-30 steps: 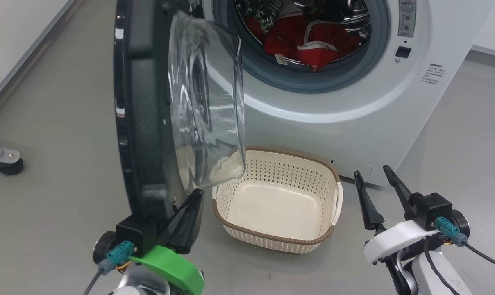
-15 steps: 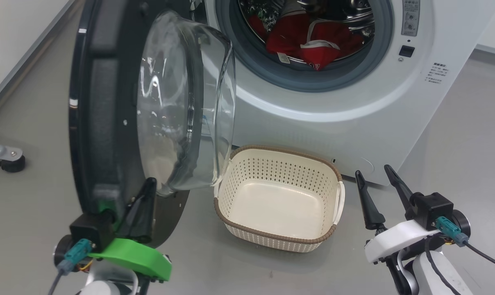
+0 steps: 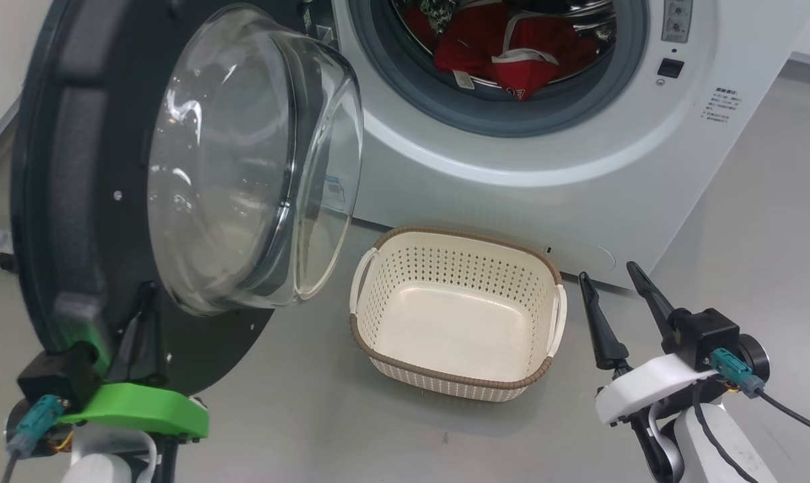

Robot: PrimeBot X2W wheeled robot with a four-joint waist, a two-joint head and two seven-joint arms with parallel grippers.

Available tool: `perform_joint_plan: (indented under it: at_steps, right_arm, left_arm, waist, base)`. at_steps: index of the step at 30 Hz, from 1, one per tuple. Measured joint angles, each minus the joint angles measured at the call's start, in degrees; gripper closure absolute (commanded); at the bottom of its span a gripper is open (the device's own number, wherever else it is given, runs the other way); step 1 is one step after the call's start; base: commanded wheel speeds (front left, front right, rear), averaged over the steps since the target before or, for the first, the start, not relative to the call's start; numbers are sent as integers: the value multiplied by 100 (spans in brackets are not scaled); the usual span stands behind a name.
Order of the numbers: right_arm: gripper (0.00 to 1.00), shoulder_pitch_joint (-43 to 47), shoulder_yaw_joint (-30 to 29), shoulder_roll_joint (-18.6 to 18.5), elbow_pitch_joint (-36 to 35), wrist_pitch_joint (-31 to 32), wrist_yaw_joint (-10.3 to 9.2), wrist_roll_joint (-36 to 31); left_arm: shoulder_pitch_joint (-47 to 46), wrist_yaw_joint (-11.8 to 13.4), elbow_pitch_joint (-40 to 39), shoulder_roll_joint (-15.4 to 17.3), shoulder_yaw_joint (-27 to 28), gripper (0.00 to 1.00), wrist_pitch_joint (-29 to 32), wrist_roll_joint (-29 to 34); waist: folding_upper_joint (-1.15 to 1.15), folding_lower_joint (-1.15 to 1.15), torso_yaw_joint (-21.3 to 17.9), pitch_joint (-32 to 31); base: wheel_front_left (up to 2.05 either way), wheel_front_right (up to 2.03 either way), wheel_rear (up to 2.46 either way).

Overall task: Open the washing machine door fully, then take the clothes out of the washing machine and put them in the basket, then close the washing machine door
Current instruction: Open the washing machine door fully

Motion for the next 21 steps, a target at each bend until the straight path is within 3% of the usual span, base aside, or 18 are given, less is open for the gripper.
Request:
perform_joint_plan:
  at_steps: [21]
  right_arm:
    - [0,-223,-56,-2,-15,0,3,-102]
  left_arm:
    - [-676,44,1044,282,877,100,-334,-243]
  waist:
    - [0,0,-69,356]
  base:
    - [0,0,0]
